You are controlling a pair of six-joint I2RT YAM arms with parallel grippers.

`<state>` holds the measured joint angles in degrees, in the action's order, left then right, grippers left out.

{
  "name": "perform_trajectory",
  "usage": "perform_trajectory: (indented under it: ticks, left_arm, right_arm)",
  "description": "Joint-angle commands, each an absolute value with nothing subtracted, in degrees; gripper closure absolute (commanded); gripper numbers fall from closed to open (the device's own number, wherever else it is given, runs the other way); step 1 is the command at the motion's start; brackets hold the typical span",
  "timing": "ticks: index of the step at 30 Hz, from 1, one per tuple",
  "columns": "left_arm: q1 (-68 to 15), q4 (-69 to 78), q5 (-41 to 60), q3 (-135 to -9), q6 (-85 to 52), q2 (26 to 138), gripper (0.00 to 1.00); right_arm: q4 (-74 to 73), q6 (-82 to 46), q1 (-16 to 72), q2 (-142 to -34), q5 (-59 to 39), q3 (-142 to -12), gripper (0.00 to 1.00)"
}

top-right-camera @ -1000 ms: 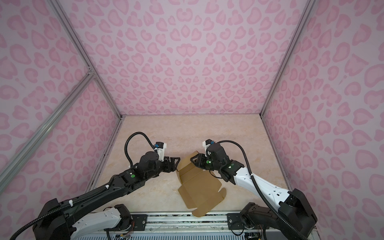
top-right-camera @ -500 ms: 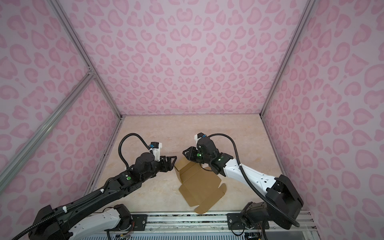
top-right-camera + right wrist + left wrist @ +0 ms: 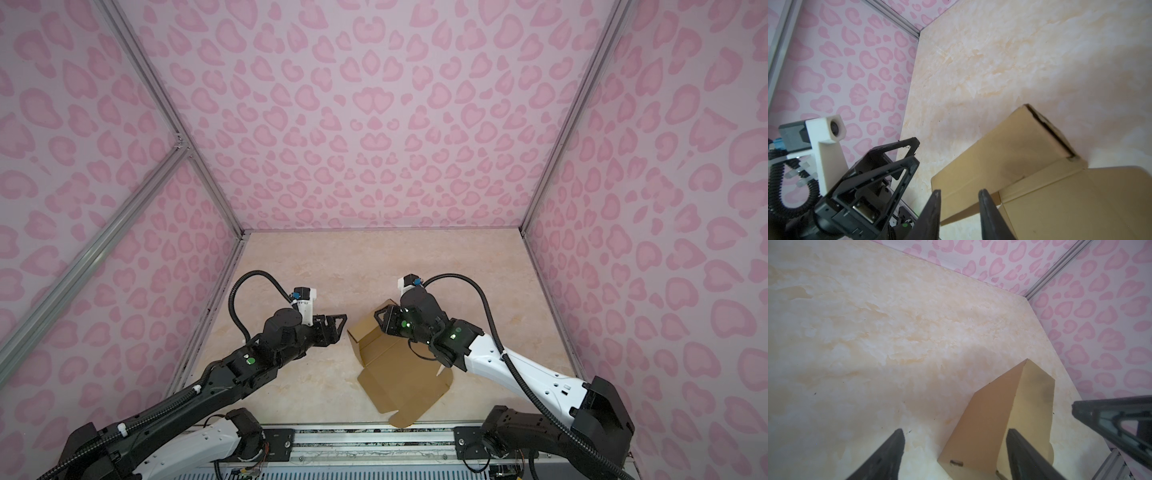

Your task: Fold the paper box

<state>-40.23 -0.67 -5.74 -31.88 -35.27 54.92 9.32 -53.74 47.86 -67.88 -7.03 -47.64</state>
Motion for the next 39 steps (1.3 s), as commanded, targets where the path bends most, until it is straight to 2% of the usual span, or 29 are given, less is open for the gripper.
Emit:
perform_trajectory:
  ticks: [1,17,23,31,39]
  left_arm:
    - [-40.1,1.4,-3.6,-32.2,-34.4,55.5,0.20]
    - [-40.2,5.5,0.4,-30.1,-37.1,57.0,0.20]
    - [-40.1,5.9,0.1,-29.5,-37.9,57.7,0.21]
    - [-40.1,5.9,-0.6,-28.1,-38.1,57.2,0.21]
    - [-40.1,5.6,-1.9,-24.6,-39.3,55.8,0.20]
  right_arm:
    - [5.4,-58.0,48.5,-67.5,-3.3,-43.4,0.67]
    - [-11.4,-58.6,49.0,-74.6,-5.9,-40.7,0.68]
    - [-10.0,-59.0,48.9,-74.2,-1.9,-40.9,0.69]
    - [-8.4,-56.3,48.5,-84.9,-8.0,-51.2,0.69]
    - [-4.7,-53.0,49.0,-89.8,-9.5,-57.2,0.72]
